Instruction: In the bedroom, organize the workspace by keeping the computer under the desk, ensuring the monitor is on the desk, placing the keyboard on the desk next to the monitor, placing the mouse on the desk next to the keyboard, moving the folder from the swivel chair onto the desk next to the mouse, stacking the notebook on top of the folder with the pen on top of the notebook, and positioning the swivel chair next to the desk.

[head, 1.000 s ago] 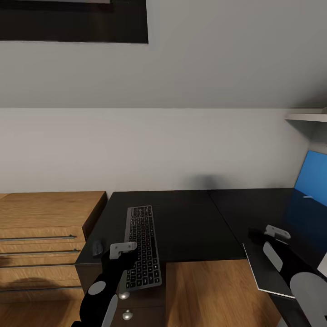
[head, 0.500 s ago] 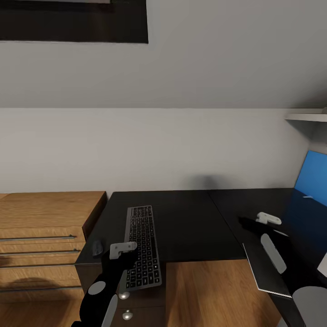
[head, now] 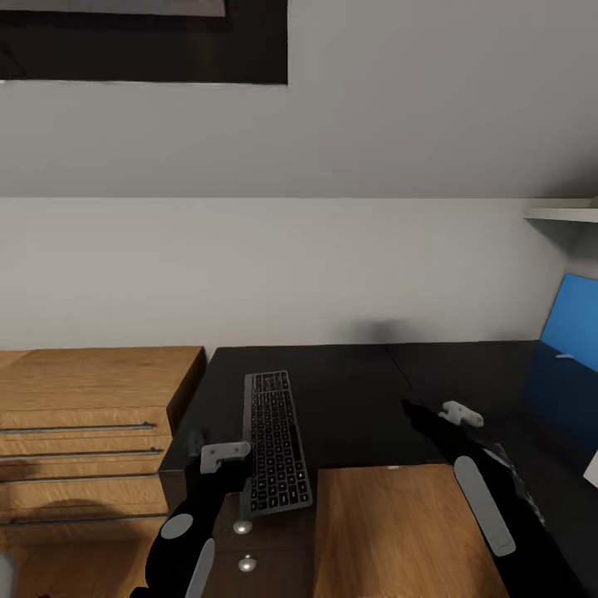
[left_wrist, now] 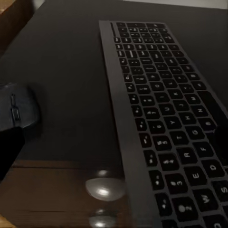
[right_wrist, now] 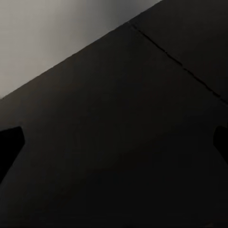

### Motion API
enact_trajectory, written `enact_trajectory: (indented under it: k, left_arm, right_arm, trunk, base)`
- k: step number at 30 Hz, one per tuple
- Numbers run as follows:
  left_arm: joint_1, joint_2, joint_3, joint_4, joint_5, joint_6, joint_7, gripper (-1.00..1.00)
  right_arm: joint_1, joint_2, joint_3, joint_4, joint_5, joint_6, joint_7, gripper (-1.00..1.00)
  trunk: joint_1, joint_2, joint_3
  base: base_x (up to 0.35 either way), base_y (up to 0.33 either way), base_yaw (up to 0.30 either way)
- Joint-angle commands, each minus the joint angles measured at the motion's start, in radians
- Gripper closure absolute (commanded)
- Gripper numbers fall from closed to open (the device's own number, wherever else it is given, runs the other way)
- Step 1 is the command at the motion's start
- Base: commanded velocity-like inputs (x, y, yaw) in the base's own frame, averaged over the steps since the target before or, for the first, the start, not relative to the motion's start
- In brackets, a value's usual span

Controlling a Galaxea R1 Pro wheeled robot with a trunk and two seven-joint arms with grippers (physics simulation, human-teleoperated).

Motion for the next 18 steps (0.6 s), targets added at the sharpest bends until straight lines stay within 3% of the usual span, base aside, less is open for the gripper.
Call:
enact_trajectory:
  k: [1, 3, 6, 11, 18]
  left_arm:
    - [-0.001, 0.0, -0.001, -0.002, 0.001, 0.005, 0.006, -1.0]
    - [-0.001, 0.0, -0.001, -0.003, 0.001, 0.005, 0.006, -1.0]
    - [-0.001, 0.0, -0.001, -0.005, 0.001, 0.005, 0.006, -1.0]
    - [-0.001, 0.0, 0.0, -0.006, 0.001, 0.005, 0.006, -1.0]
    - [-0.001, 0.0, 0.0, -0.006, 0.001, 0.005, 0.006, -1.0]
  right_arm:
    - [0.0, 0.002, 0.0, -0.005, -0.024, 0.004, -0.009, -1.0]
    - [0.002, 0.005, -0.001, -0.009, -0.063, 0.003, -0.01, -1.0]
    - [0.004, 0.007, -0.001, -0.011, -0.09, 0.002, -0.011, -1.0]
    - [0.004, 0.006, -0.001, -0.007, -0.093, 0.002, -0.01, -1.0]
    - [0.004, 0.007, -0.002, 0.015, -0.095, -0.001, -0.008, -1.0]
  trunk:
    - [0.0, -0.001, -0.001]
    - [0.0, -0.001, -0.001]
    - [0.0, -0.001, -0.001]
    - [0.0, -0.001, 0.0]
    - [0.0, -0.001, 0.004]
  base:
    - [-0.212, 0.256, 0.0]
    - [-0.215, 0.259, 0.0]
    - [-0.217, 0.261, 0.0]
    - [-0.218, 0.262, -0.064]
    - [-0.218, 0.263, -0.231]
